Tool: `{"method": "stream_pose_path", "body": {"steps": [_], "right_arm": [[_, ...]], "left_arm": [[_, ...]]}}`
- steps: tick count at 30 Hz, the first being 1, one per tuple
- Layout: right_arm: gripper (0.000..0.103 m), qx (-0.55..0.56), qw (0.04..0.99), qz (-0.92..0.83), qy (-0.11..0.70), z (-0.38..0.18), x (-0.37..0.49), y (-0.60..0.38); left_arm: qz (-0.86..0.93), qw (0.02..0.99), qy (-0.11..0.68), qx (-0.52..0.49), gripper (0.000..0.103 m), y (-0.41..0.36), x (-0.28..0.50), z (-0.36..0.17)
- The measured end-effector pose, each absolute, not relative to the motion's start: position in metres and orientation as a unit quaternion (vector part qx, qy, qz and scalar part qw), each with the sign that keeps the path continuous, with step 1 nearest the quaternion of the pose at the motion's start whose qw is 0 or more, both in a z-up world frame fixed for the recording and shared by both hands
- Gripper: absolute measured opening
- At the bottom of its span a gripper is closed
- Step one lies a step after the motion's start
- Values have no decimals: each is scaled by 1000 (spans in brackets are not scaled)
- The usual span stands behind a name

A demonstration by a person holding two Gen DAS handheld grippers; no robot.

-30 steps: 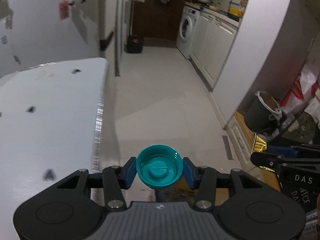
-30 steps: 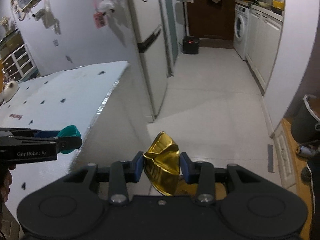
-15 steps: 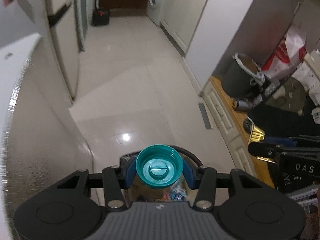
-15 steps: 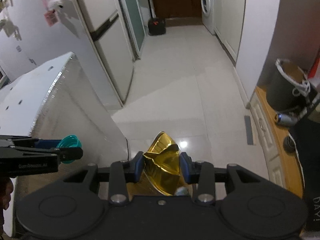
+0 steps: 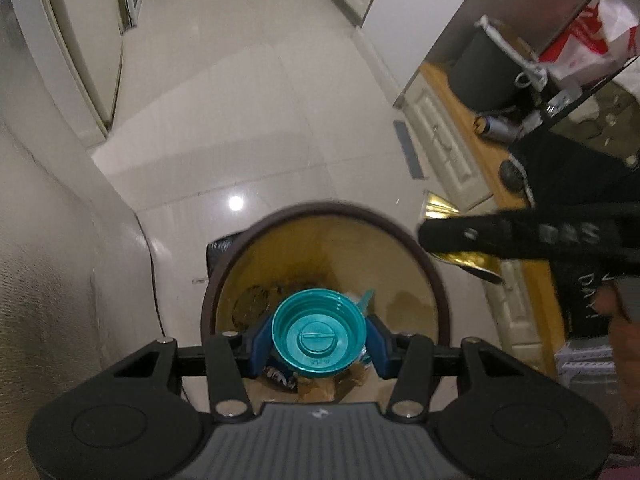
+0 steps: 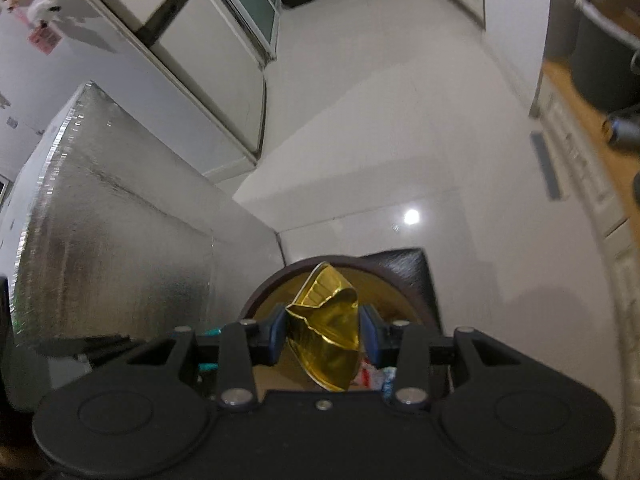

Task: Collect trash
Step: 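Open the left tool over the bin while the right tool releases the wrapper, then withdraw both open tools upward from the bin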

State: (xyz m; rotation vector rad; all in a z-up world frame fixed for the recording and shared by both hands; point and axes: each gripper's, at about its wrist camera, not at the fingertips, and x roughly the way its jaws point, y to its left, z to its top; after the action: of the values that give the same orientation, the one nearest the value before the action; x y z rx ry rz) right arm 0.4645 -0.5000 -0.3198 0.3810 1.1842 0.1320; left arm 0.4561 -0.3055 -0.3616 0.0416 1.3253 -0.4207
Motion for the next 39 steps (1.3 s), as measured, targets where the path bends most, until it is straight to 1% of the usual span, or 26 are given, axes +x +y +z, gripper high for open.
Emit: {"method": "stream_pose_path", "body": {"steps": [4, 5, 6, 7, 12, 13, 14, 15, 21, 27, 29, 36, 39], "right_arm": [[42, 179, 793, 64, 579, -365, 483, -490], [50, 179, 790, 61, 583, -376, 487, -488], [56, 179, 788, 55, 587, -385, 490, -487], [63, 183, 784, 48, 591, -392, 491, -487], [67, 205, 776, 43, 595, -408, 485, -491], [67, 206, 775, 42, 596, -409, 482, -492], [67, 208, 774, 40, 597, -410, 479, -494], [67, 212, 773, 37, 597, -410, 476, -496], [67, 233, 773, 22, 590, -404, 463, -512], [69, 216, 772, 29, 597, -399, 457, -516], [72, 213, 771, 32, 600, -397, 453, -516], [81, 185, 779, 51, 597, -380, 437, -514], [88, 178, 782, 55, 595, -370, 432, -510]], "left_arm": [[-195, 757, 623, 30, 50, -301, 457, -385], [-195, 755, 626, 31, 50, -302, 458, -390], [-195, 753, 628, 32, 50, -301, 459, -395], [-194, 751, 630, 33, 50, -301, 459, -400], [-192, 746, 637, 21, 50, -302, 462, -413], [-191, 745, 639, 15, 57, -303, 463, -414], [-190, 744, 640, 12, 69, -305, 463, -416], [-190, 745, 640, 10, 73, -306, 463, -417], [-208, 735, 645, 23, 77, -314, 457, -418], [-206, 733, 648, 32, 85, -310, 450, -411], [-203, 734, 647, 33, 90, -308, 449, -408], [-186, 747, 638, 26, 95, -294, 446, -387], [-178, 754, 632, 20, 99, -286, 444, -374]]}}
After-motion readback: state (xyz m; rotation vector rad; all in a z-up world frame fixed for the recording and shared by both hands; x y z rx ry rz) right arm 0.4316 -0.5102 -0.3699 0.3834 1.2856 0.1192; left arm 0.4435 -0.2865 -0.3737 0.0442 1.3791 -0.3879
